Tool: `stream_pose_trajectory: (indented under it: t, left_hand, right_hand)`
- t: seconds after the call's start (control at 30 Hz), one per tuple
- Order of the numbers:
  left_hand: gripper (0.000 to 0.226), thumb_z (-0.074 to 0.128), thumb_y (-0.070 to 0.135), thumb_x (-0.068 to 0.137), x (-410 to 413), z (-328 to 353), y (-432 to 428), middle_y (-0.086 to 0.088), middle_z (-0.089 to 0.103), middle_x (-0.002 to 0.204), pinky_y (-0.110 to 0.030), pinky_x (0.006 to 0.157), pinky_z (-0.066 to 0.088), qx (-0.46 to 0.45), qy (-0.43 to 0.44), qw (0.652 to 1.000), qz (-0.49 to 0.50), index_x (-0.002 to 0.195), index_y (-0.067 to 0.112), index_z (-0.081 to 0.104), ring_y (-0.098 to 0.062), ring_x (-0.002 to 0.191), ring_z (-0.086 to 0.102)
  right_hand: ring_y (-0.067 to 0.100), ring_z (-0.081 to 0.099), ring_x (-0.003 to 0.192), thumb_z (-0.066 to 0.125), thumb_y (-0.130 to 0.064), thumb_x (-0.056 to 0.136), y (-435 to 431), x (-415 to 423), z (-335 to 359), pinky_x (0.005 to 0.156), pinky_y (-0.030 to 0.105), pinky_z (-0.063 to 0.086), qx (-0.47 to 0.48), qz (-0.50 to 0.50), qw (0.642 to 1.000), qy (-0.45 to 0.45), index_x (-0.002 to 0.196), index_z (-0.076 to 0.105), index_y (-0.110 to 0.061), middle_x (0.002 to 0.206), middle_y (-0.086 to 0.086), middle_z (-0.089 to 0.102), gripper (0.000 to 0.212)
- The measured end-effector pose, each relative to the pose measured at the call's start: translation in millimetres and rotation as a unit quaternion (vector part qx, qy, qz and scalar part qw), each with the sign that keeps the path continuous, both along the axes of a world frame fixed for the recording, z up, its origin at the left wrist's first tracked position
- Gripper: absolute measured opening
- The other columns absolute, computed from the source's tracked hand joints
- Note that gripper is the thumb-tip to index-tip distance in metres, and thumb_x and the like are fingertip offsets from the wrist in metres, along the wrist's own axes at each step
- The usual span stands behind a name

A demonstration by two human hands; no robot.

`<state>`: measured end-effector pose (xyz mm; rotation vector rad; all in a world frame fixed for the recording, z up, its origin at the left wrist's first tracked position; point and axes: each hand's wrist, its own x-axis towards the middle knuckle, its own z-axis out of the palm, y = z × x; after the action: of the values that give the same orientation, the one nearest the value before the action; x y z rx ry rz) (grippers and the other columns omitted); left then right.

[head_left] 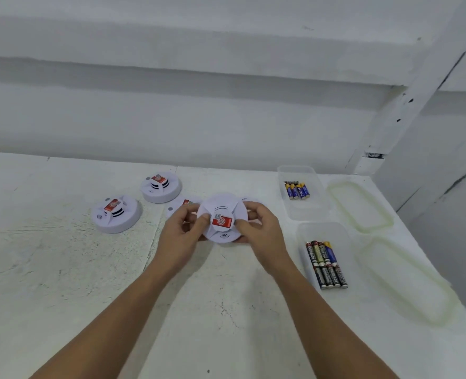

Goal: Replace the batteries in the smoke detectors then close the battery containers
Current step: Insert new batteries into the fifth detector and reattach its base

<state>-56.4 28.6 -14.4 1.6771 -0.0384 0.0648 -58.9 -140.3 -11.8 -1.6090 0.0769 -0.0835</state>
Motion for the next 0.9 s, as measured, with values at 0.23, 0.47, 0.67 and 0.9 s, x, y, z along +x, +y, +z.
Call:
stream_pose_trajectory:
  t: [0.23,0.47,0.67,0.9]
  left_hand:
    - [0.040,0.062,0.041,0.087,103,36,9,-0.004,0.062,0.101,-0.036,0.078,0.058,0.064,0.029,0.997,-0.022,0.123,0.031,0.046,-0.016,0.089,0.066]
    - [0.061,0.072,0.036,0.080,153,20,6,-0.004,0.060,0.107,-0.021,0.062,0.041,0.220,0.057,0.971,-0.077,0.130,0.023,0.040,-0.019,0.091,0.057]
    - [0.057,0.074,0.030,0.075,173,12,3,-0.004,0.061,0.107,-0.025,0.065,0.044,0.307,0.031,0.946,-0.099,0.122,0.013,0.047,-0.018,0.090,0.055]
    - [0.050,0.064,0.042,0.080,182,-1,-2,-0.009,0.061,0.107,-0.034,0.078,0.047,0.376,0.017,0.919,-0.113,0.118,0.016,0.048,-0.025,0.097,0.057]
  right_hand:
    - [0.022,0.070,0.085,0.062,-0.015,0.083,11,102,35,0.074,0.039,0.060,-0.091,-0.009,0.995,0.024,0.109,0.058,-0.017,0.095,0.008,0.068,0.027]
    - [0.022,0.063,0.081,0.064,-0.022,0.079,9,154,22,0.068,0.031,0.048,-0.283,0.018,0.954,0.103,0.106,0.058,-0.014,0.099,0.009,0.067,0.028]
    - [0.020,0.055,0.081,0.063,-0.024,0.081,8,167,11,0.064,0.029,0.040,-0.326,0.028,0.937,0.124,0.104,0.059,-0.007,0.093,0.006,0.061,0.028]
    - [0.018,0.040,0.065,0.059,-0.023,0.078,8,173,10,0.058,0.029,0.028,-0.381,0.037,0.916,0.122,0.071,0.048,-0.011,0.071,0.008,0.046,0.018]
